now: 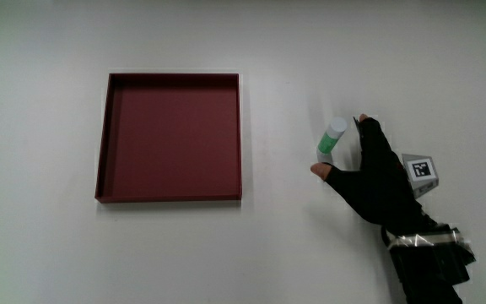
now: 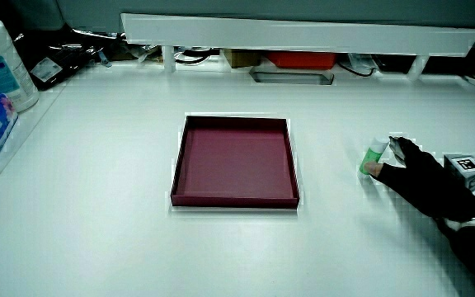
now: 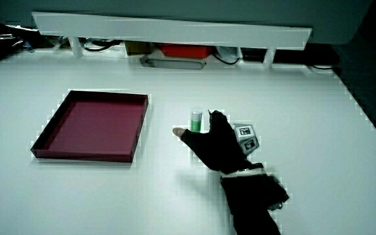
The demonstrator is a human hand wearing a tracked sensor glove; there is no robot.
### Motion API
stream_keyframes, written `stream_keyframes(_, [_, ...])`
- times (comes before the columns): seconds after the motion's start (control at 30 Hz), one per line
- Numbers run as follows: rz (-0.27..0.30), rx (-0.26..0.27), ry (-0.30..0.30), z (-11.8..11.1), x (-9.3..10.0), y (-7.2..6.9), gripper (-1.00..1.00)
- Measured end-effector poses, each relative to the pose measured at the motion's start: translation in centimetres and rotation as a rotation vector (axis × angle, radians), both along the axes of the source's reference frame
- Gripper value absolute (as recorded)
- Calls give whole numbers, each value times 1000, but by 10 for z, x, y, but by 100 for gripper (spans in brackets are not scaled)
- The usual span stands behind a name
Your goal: Pick glue stick
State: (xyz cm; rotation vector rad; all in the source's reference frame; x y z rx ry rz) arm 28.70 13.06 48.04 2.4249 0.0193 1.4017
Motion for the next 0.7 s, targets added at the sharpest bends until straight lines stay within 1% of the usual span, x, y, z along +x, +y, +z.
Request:
stream_keyframes(0.07, [-11, -4, -15, 0, -1, -2, 0])
stream_keyframes(0.1, [-2, -16, -31, 1, -2, -4, 0])
stream_keyframes(0.17, [-37, 14, 0, 3, -2, -9, 0])
stream_keyframes(0.2, [-26, -6, -1, 5, -2, -11, 0])
stream_keyframes(0.23, [-46, -10, 49, 9, 0, -13, 0])
stream_keyframes(0.27, [-42, -13, 24, 11, -1, -17, 0])
stream_keyframes(0.3, [-30, -50, 35, 11, -1, -20, 0])
stream_keyframes(0.33, [-28, -73, 57, 15, 0, -23, 0])
stream_keyframes(0.37, [-26, -64, -2, 18, -1, -27, 0])
stream_keyframes(0.4, [-38, -59, -11, 21, -1, -31, 0])
stream_keyframes(0.43, [-33, -83, 6, 23, -1, -34, 0])
stream_keyframes(0.47, [-40, -72, -10, 27, -1, -38, 0])
stream_keyframes(0.5, [-35, -90, -29, 30, -2, -42, 0])
stream_keyframes(0.53, [-24, -128, -25, 30, -4, -46, 0])
stream_keyframes(0.57, [-22, -128, -41, 34, -5, -50, 0])
stream_keyframes(0.6, [-20, -139, -35, 35, -6, -54, 0])
stream_keyframes(0.63, [-32, -125, -31, 40, -6, -58, 0])
stream_keyframes(0.67, [-16, -155, -45, 41, -8, -62, 0])
stream_keyframes(0.7, [-10, -157, -57, 43, -9, -66, 0])
